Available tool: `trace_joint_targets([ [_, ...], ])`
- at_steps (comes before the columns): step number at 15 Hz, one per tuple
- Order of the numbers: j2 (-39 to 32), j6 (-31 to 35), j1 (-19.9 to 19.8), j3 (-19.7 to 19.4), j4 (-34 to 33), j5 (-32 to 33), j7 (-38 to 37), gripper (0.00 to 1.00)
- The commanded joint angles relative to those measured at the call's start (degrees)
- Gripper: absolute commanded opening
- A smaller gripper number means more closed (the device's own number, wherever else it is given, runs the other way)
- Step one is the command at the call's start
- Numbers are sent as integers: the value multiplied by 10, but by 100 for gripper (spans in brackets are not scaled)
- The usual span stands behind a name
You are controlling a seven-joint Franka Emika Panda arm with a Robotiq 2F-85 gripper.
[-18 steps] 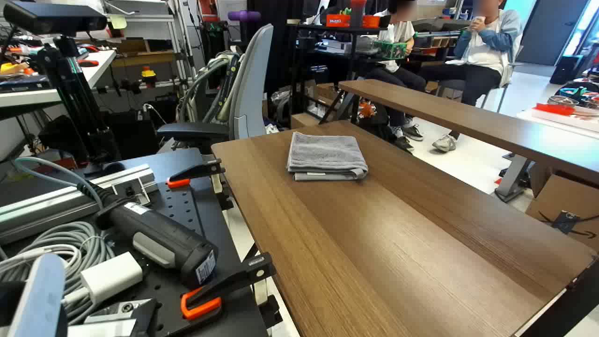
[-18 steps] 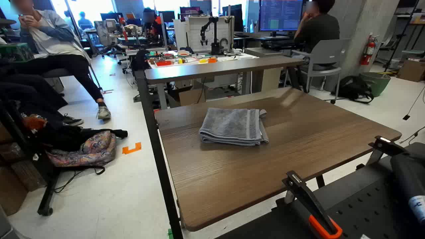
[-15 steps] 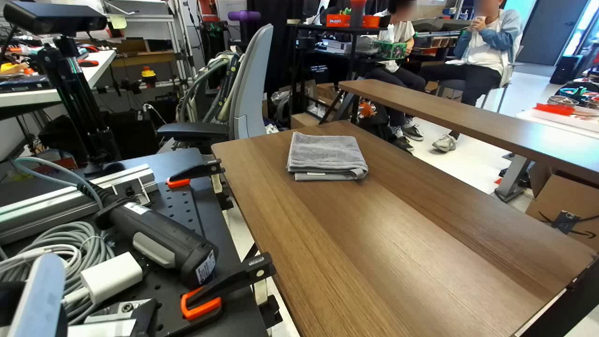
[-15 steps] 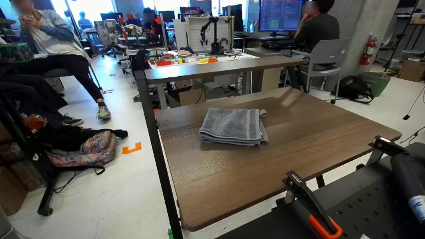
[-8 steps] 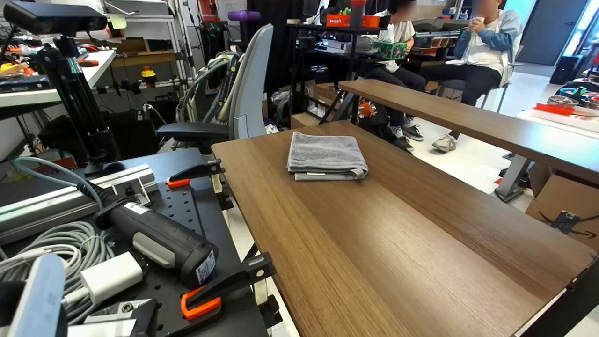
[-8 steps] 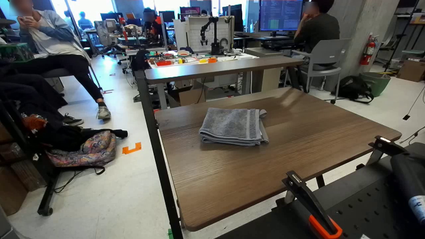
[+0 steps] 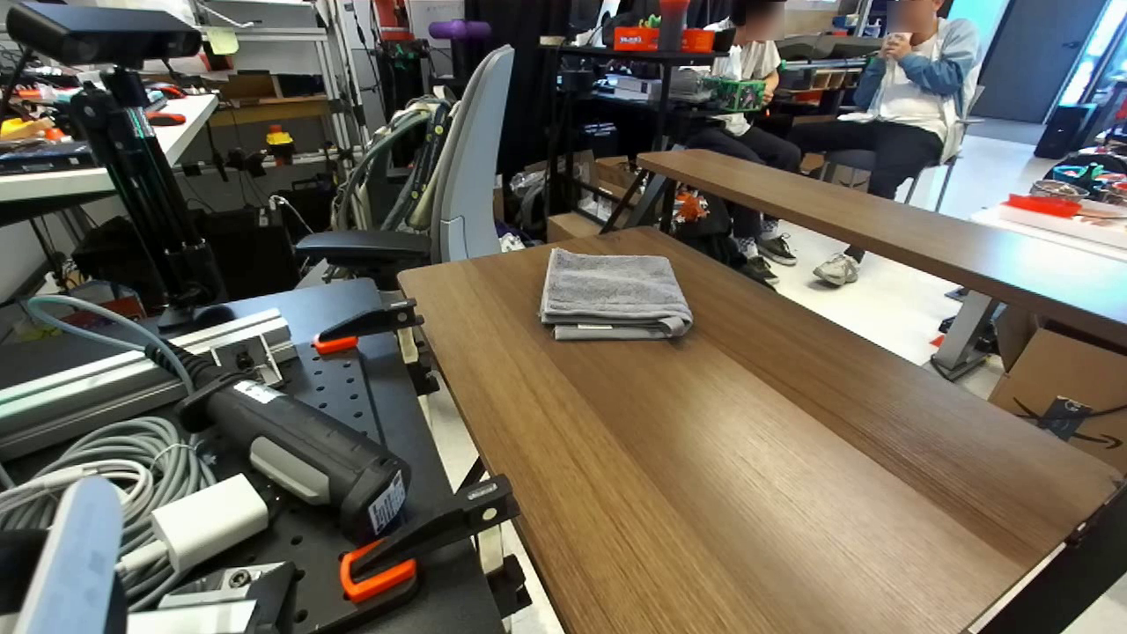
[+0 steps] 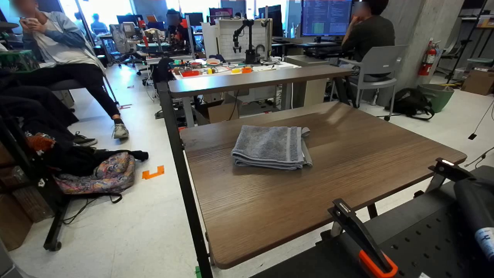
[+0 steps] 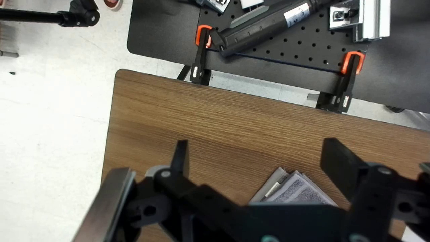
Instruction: Move the grey towel to the right
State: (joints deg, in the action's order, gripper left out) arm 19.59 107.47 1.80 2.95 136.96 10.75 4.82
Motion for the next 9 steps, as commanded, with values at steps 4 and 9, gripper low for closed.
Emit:
trace_joint_targets([
  [4, -66, 150, 16, 30, 27, -2, -98, 100],
  [9, -175, 310, 31, 47, 24, -20, -159, 100],
])
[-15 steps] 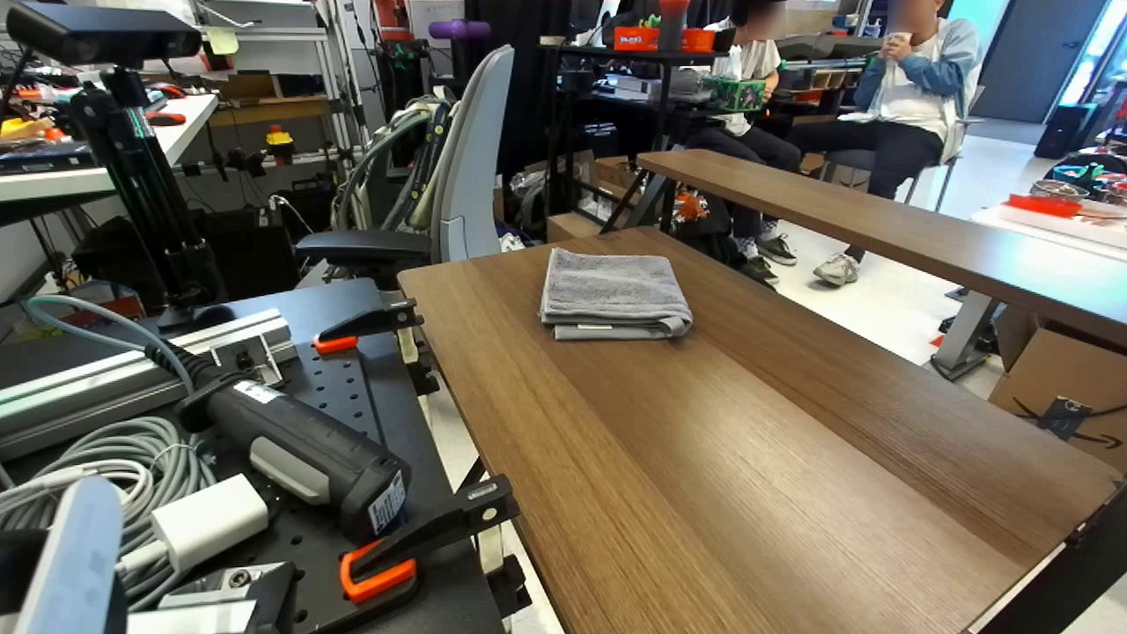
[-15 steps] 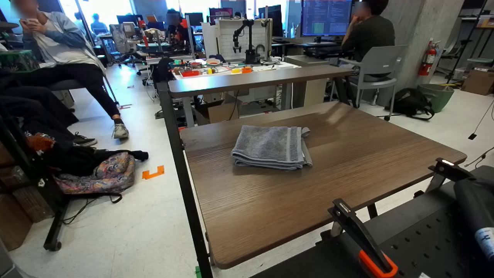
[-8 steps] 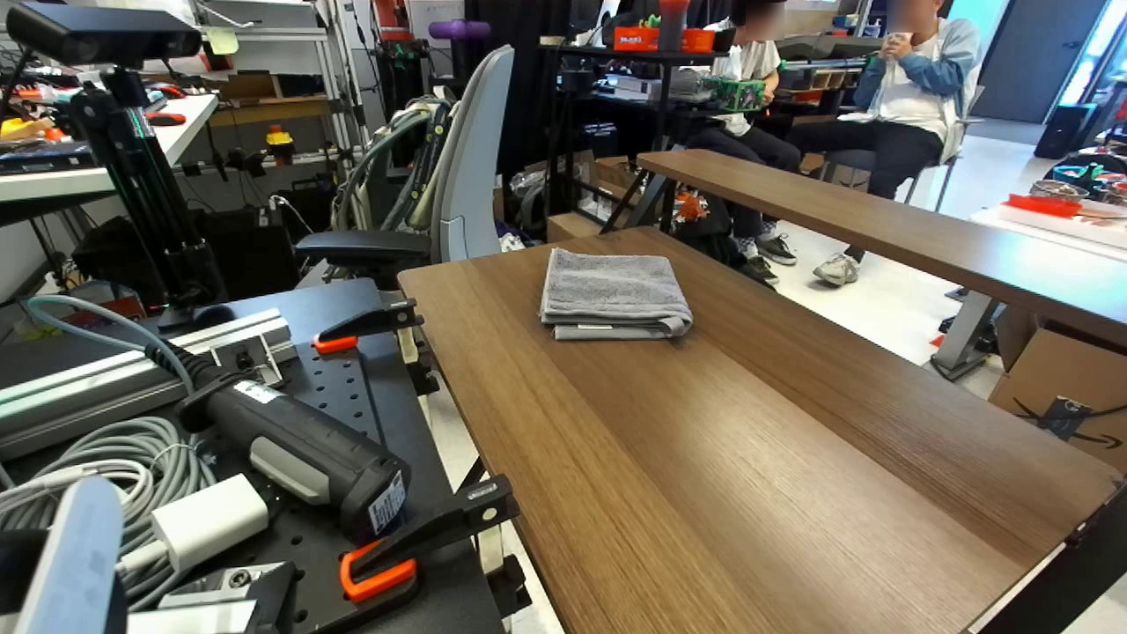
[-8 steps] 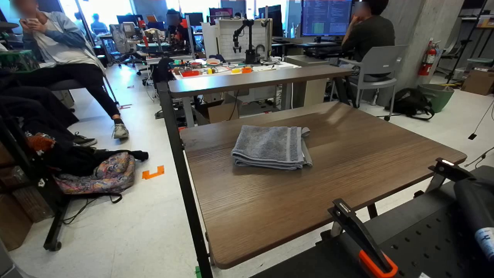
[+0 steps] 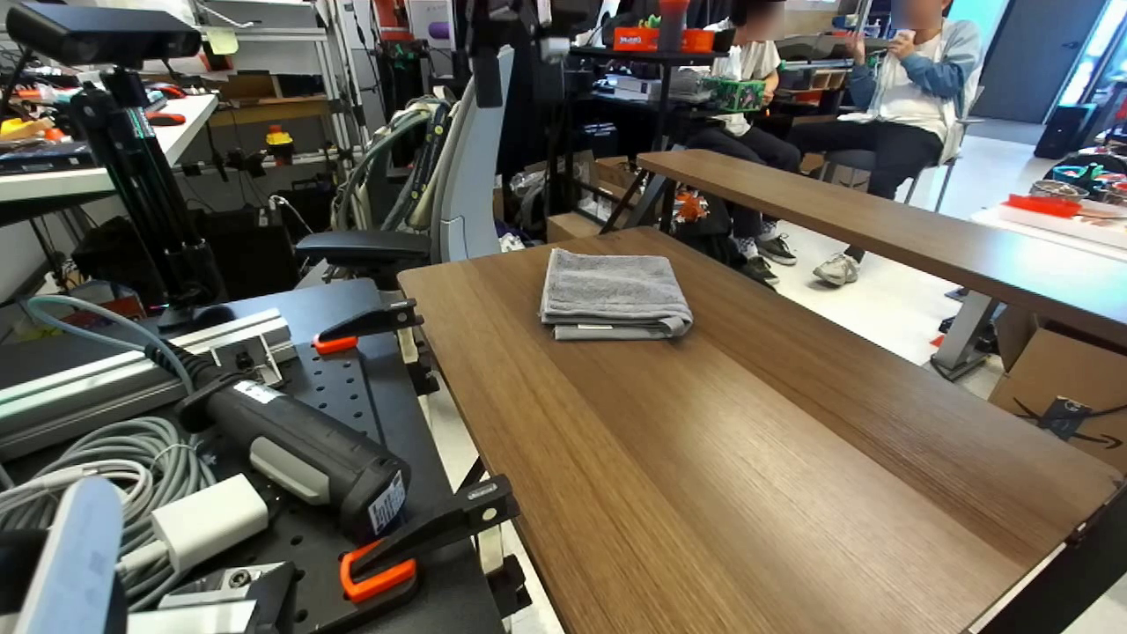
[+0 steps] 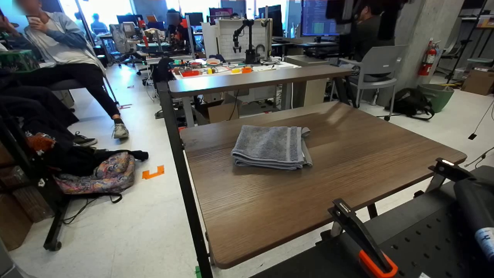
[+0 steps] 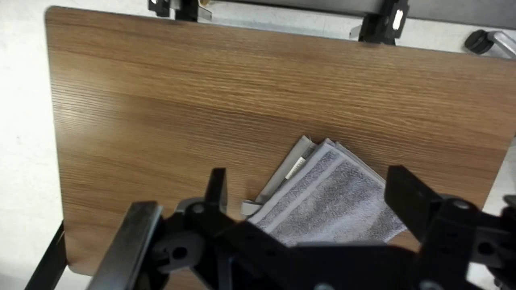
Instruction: Move the grey towel to the right
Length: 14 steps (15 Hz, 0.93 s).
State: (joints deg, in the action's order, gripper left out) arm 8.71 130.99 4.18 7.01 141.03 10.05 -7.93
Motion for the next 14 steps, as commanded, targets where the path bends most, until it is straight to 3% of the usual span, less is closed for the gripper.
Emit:
trace_joint_targets([
  [1, -100, 101, 11, 9, -28, -17, -45, 100],
  [7, -267, 183, 42, -3, -100, -1, -95, 100],
  [14, -430, 179, 93, -47, -239, -10, -113, 100],
])
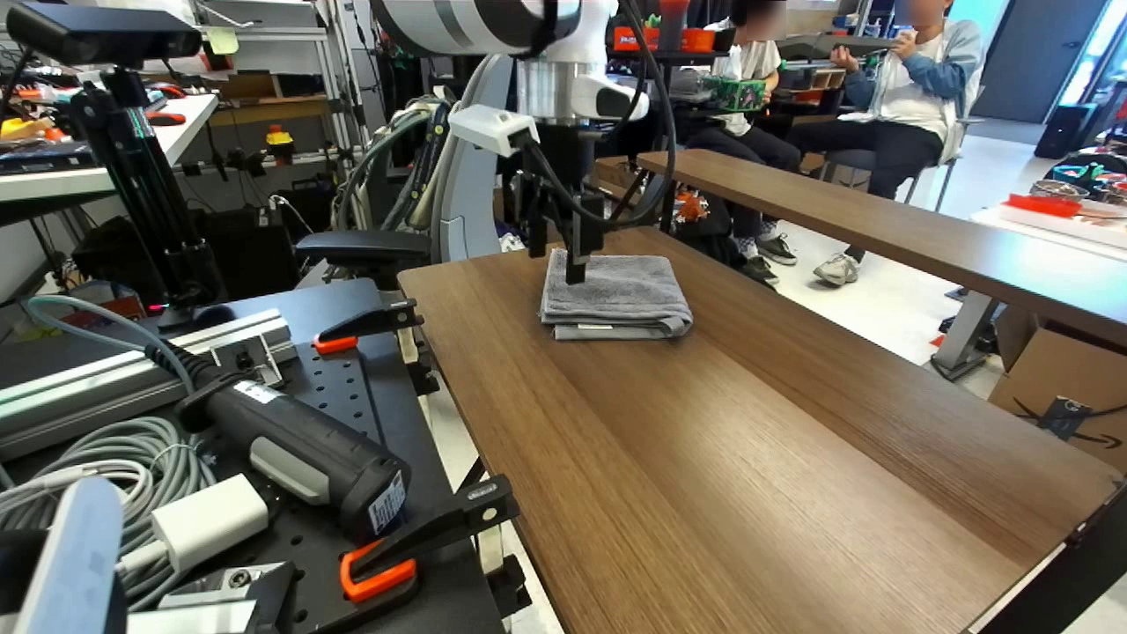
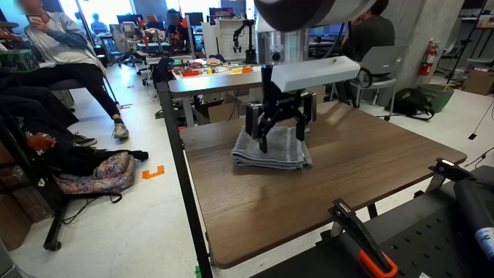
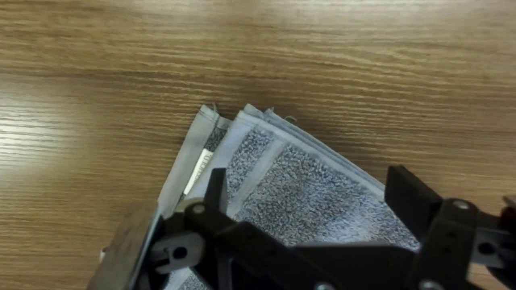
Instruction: Move the grey towel to the right
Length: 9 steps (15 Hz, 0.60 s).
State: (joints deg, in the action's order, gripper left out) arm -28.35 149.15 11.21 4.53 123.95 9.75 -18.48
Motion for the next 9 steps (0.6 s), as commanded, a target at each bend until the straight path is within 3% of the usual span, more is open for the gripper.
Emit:
trace_joint_targets([
  [1, -75, -1, 29, -30, -88, -6, -12, 100],
  [9, -152, -7, 25, -49, -169, -19, 6, 100],
])
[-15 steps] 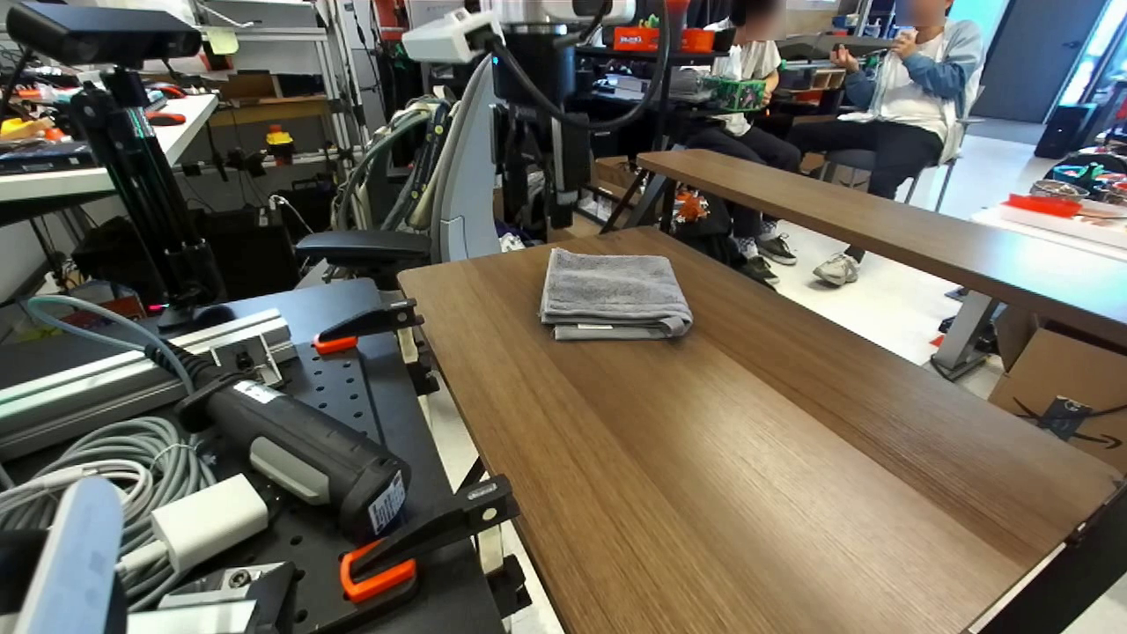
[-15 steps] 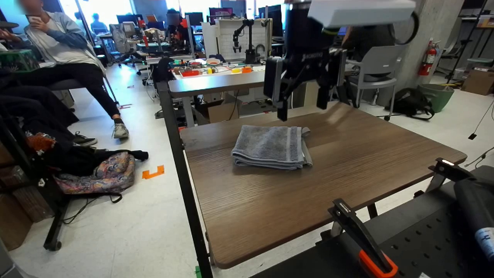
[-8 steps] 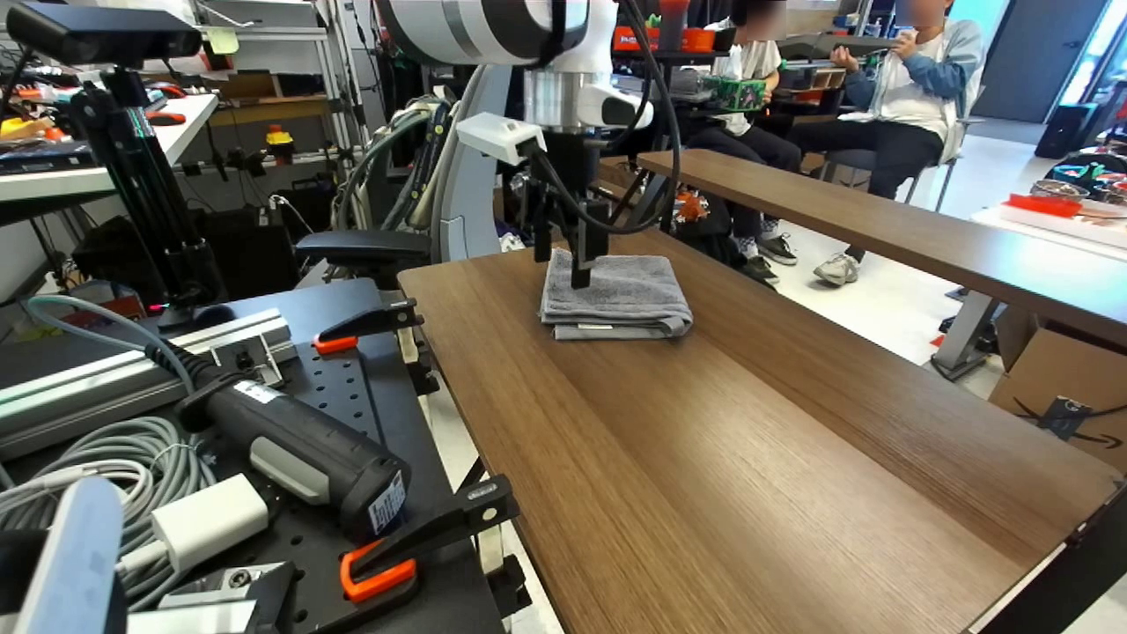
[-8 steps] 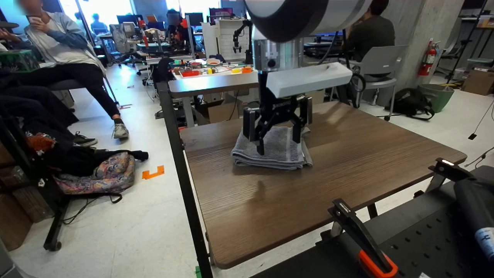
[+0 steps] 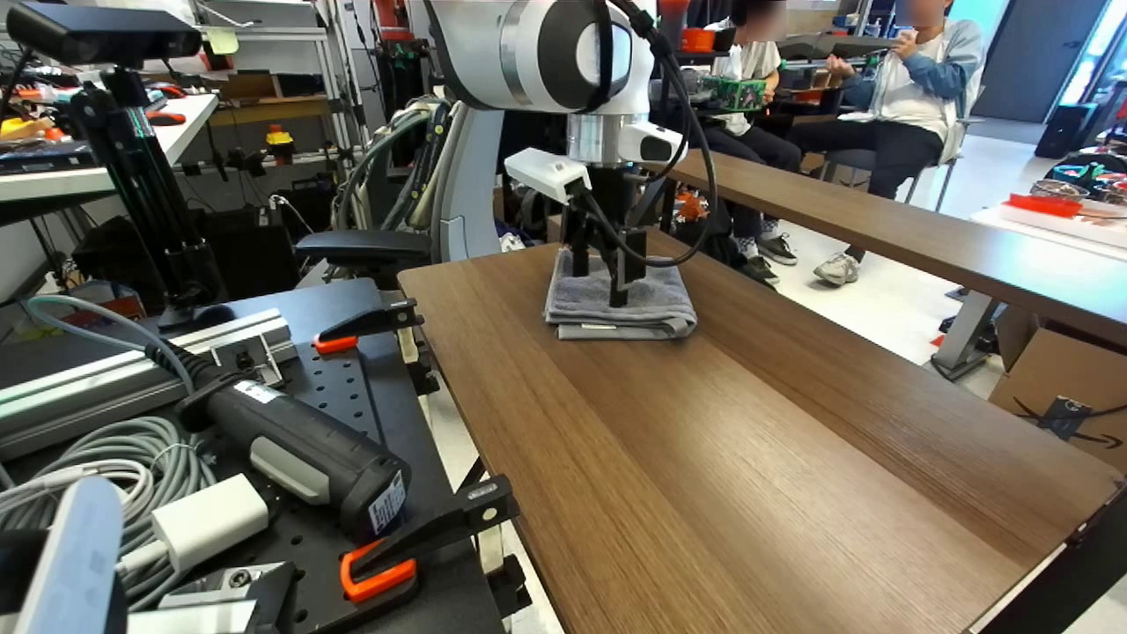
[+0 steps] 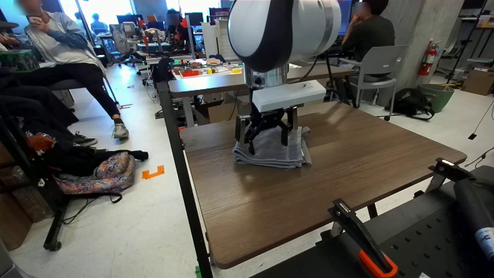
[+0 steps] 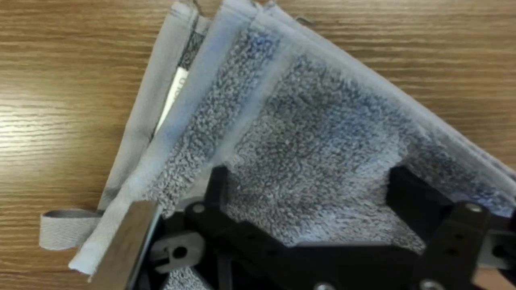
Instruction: Move the grey towel to the right
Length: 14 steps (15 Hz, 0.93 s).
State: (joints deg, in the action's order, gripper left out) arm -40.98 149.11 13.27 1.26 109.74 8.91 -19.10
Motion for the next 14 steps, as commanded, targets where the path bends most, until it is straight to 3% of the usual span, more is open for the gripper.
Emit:
trace_joint_targets([
  [1, -28, -9, 2, -18, -29, -12, 15, 100],
  [7, -28, -11, -47, -42, -21, -32, 39, 100],
  [14, -33, -20, -131, -83, -31, -57, 61, 100],
])
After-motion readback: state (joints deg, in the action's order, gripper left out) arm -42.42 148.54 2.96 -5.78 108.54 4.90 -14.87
